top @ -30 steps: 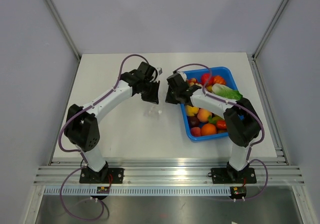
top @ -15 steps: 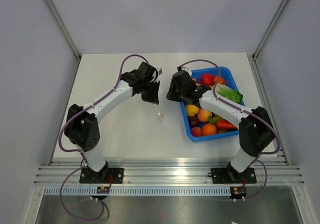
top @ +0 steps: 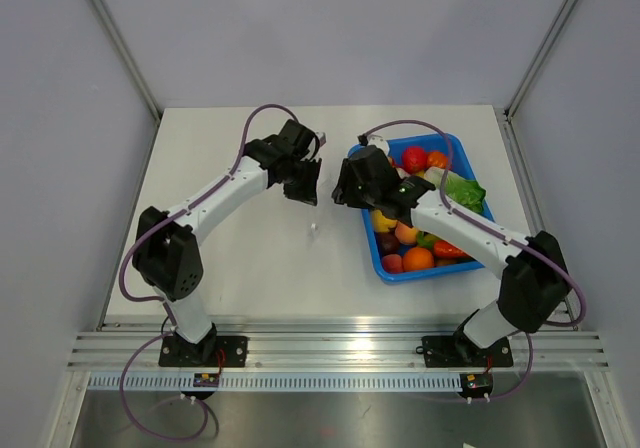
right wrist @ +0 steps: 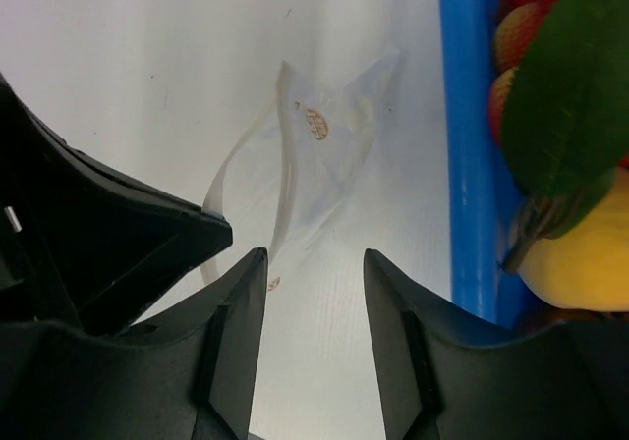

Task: Place the food in the zip-top bag and seal the zipper
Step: Pick up the fake fruit from the bin.

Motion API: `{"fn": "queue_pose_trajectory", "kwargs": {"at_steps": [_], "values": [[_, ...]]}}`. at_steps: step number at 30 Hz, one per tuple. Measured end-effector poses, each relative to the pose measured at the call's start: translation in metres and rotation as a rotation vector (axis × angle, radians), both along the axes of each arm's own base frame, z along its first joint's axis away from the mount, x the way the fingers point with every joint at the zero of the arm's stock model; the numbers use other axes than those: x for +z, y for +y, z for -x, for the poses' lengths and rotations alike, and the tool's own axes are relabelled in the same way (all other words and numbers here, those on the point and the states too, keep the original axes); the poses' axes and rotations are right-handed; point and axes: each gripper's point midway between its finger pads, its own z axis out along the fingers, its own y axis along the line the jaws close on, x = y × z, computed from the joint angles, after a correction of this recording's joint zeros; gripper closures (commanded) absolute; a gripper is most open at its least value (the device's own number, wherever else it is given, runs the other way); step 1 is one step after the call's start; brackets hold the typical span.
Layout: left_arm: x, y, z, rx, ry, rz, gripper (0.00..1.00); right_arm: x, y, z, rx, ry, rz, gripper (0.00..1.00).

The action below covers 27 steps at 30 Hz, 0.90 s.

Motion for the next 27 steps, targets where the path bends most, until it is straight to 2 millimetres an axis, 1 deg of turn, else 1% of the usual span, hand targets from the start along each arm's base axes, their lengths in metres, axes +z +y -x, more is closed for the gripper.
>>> {"fn": "queue_pose_trajectory", "kwargs": {"at_steps": [3, 5, 6, 8, 10, 12, 13, 14, 16, 17, 21, 23, 27], "values": [[0.005, -0.003, 0.001, -0.005, -0.011, -0.006, 1.00, 0.016, -0.017, 0.006, -0.038, -0.041, 0.006, 0.49], [0.006, -0.005, 0.001, -0.009, -0.018, -0.010, 1.00, 0.027, -0.032, 0.010, -0.072, -0.070, 0.010, 0.46], [0.006, -0.005, 0.002, -0.010, -0.020, -0.014, 1.00, 0.030, -0.040, 0.012, -0.089, -0.081, 0.012, 0.43], [0.006, -0.005, 0.003, -0.010, -0.022, -0.027, 1.00, 0.035, -0.060, 0.016, -0.136, -0.101, 0.021, 0.40], [0.006, -0.005, 0.003, -0.011, -0.024, -0.037, 1.00, 0.033, -0.086, 0.018, -0.188, -0.102, 0.035, 0.38], [0.005, -0.005, 0.005, -0.012, -0.021, -0.047, 1.00, 0.024, -0.115, 0.016, -0.254, -0.085, 0.058, 0.34], [0.004, -0.005, 0.005, -0.012, -0.019, -0.050, 1.00, 0.018, -0.128, 0.014, -0.285, -0.069, 0.076, 0.29], [0.004, -0.004, 0.006, -0.011, -0.018, -0.053, 1.00, 0.010, -0.141, 0.012, -0.313, -0.047, 0.102, 0.26], [0.003, -0.003, 0.006, -0.011, -0.017, -0.056, 1.00, -0.005, -0.157, 0.010, -0.338, -0.003, 0.154, 0.24], [0.003, -0.003, 0.006, -0.010, -0.016, -0.059, 1.00, -0.013, -0.160, 0.010, -0.338, 0.022, 0.182, 0.20], [0.003, -0.003, 0.007, -0.010, -0.015, -0.061, 1.00, -0.046, -0.166, 0.016, -0.310, 0.124, 0.275, 0.17], [0.003, -0.003, 0.007, -0.010, -0.016, -0.061, 1.00, -0.055, -0.168, 0.018, -0.304, 0.154, 0.289, 0.15], [0.003, -0.003, 0.007, -0.014, -0.016, -0.062, 1.00, -0.064, -0.171, 0.017, -0.308, 0.178, 0.301, 0.12]]}}
